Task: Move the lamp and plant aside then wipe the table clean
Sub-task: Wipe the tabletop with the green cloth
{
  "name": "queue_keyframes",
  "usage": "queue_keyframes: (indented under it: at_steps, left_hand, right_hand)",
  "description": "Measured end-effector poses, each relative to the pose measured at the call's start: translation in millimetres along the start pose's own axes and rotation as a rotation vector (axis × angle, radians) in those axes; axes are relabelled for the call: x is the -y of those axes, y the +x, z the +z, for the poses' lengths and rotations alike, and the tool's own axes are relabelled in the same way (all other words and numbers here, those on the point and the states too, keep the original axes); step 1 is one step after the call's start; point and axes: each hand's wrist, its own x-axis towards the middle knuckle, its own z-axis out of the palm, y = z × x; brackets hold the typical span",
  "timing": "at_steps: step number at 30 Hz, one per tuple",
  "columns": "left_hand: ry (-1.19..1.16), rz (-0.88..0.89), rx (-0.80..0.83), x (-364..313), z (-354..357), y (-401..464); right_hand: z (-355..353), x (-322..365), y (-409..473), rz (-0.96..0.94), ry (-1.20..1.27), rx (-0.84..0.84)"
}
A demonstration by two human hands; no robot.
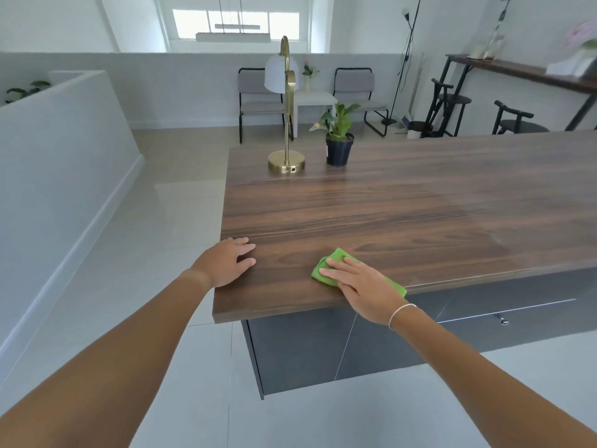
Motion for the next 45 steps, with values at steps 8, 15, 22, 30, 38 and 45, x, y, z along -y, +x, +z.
queue_keyframes:
  at_steps: [8, 15, 22, 30, 38, 45]
  left_hand:
    - [0.016, 0.081, 0.011, -64, 23, 44]
    - [-0.005, 0.072, -0.003, -133, 34, 98]
    - [0.006, -0.053, -0.028, -151, 45, 124]
    - [0.018, -0.177, -0.052, -141, 35, 135]
    - [0.007, -0.211, -0.074, -110, 21, 159]
    - [-0.001, -0.176, -0.078, -82, 7, 181]
  right_hand:
    - [-53, -114, 8, 0.386, -0.118, 0.032]
    - [-79, -189, -17, 0.179, -0.147, -0.005]
    - [-114, -278, 56, 0.386, -0.187, -0.010]
    - [-76, -212, 108, -0.079, -0.156, 0.100]
    - [-110, -283, 155, 0.132, -0.193, 0.056]
    - [-70, -206, 240, 0.111, -0.195, 0.115]
